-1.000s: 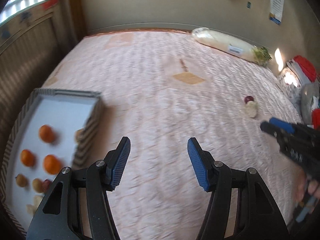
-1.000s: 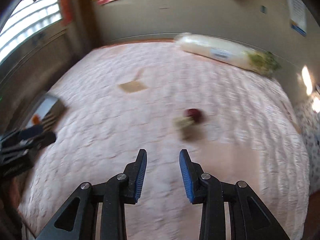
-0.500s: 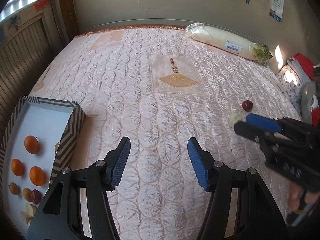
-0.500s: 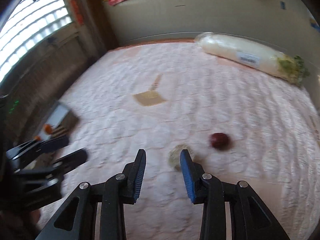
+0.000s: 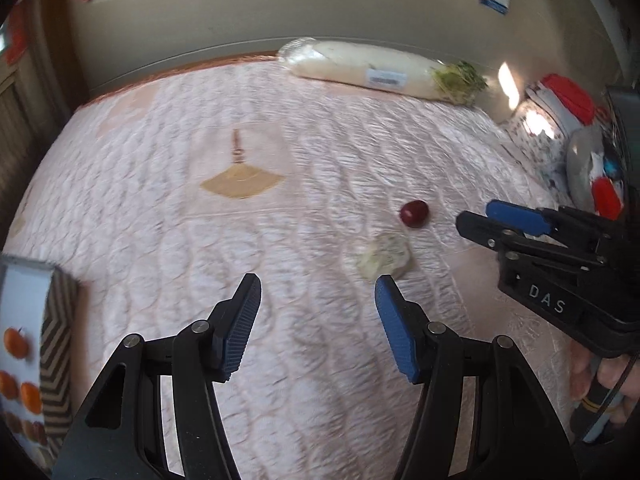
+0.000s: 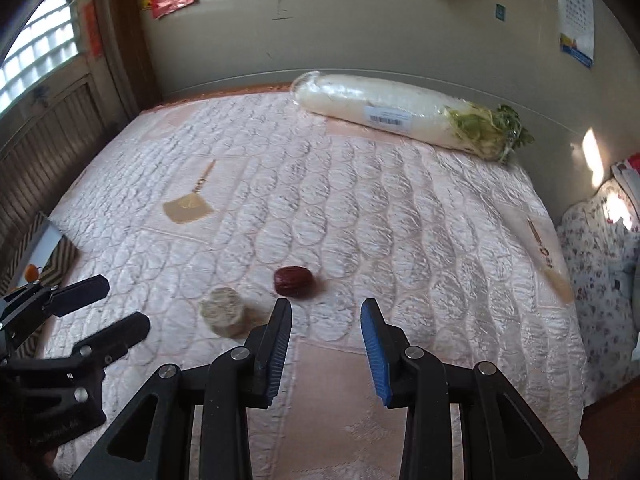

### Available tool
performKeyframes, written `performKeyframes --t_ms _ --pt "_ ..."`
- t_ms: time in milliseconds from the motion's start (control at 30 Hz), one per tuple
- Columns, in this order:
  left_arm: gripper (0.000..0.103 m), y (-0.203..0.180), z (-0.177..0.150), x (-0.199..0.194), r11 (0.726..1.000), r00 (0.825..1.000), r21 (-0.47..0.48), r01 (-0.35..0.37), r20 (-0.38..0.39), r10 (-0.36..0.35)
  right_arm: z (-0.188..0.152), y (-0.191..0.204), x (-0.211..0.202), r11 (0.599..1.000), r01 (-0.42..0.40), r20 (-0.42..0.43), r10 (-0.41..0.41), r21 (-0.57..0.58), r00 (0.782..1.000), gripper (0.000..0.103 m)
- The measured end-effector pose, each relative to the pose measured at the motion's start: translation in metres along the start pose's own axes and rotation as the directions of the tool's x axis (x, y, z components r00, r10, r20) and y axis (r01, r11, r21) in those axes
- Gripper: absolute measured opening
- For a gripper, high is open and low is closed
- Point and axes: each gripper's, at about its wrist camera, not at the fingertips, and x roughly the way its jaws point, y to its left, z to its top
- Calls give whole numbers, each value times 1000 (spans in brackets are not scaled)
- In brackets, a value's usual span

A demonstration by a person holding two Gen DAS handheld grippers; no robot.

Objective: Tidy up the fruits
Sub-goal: 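Move both open tools back over the last items on the bed, then grasp the last round beige cake with the left tool, then grasp the last red date with the right tool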

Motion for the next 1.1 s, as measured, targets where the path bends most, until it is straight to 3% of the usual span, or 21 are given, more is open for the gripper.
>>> performKeyframes --t_ms 200,467,500,533,600,733,1000,1033,1100 --pt "60 -18 7 25 998 998 35 48 -33 -47 2 -19 8 999 27 -10 -27 43 1000 34" --pt "60 -20 15 45 998 997 20 59 -44 -58 4 -20 16 998 -31 -4 31 53 1000 34" --pt "55 -18 14 44 998 997 18 65 -42 -64 4 -18 18 998 -42 -2 42 51 999 35" --pt "39 -17 14 42 997 997 19 72 -36 -71 4 -17 19 998 -49 0 49 49 999 35" --pt "30 -16 13 38 997 996 29 78 -34 -77 4 -13 22 997 -64 6 64 46 998 35" --pt "30 -5 8 29 999 999 15 33 -13 -32 6 0 28 995 -98 12 98 26 995 35" --pt "30 17 -5 14 1000 1000 -29 -6 1 6 10 21 50 997 -64 6 65 -31 998 34" --pt "30 19 -7 12 999 1000 -34 -7 0 7 10 22 51 998 -53 9 53 -34 999 27" --pt "30 22 -10 9 999 1000 -41 -10 -3 10 10 22 51 998 -43 5 43 -37 999 27"
